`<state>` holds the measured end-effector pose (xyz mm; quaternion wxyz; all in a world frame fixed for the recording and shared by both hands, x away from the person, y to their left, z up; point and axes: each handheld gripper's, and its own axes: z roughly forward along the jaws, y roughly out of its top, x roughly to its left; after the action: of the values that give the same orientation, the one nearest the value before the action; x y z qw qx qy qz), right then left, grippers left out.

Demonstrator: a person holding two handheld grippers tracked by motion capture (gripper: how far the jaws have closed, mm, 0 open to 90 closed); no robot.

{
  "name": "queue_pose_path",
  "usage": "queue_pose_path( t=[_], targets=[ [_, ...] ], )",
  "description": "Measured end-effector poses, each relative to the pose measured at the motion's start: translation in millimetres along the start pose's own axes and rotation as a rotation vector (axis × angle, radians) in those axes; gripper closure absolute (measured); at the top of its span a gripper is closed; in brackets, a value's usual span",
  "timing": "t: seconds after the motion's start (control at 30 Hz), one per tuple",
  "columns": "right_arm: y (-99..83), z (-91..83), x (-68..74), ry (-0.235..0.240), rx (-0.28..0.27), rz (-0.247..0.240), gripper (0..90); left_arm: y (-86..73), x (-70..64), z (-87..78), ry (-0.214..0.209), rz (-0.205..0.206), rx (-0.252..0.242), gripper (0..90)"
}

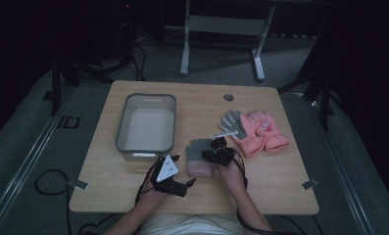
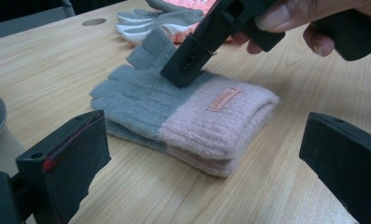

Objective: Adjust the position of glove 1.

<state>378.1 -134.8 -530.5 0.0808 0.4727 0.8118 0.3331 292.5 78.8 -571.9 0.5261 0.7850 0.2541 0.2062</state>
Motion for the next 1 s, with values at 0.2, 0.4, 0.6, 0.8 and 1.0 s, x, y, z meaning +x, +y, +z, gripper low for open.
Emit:
queue_pose_path(
  t=[0.2, 0.4, 0.6, 0.8, 1.0],
  targets=[
    [1.6, 0.7, -1.3, 0.008, 0.002, -0.004, 84.0, 0.1, 0.0, 0.1, 0.0, 0.002, 0.002, 1.1],
    [-2.6, 7.4, -4.2, 0.002, 0.005, -0.005, 81.1, 0.1, 0.2, 0.4, -0.009, 0.004, 0.002, 1.1],
    [-2.6, 9.1, -8.2, 0.01, 0.015, -0.023, 75.5, 0.3, 2.2, 0.8, -0.026, -0.009, 0.009, 1.1],
    [1.3, 1.8, -8.4, 0.022, 0.01, -0.034, 71.7, 1.0, 1.5, 2.3, -0.016, -0.004, 0.021, 1.1],
    [11.2, -22.0, -17.0, 0.004, -0.042, -0.046, 69.4, 7.2, -5.9, 5.4, -0.036, 0.09, 0.043, 3.6]
  ],
)
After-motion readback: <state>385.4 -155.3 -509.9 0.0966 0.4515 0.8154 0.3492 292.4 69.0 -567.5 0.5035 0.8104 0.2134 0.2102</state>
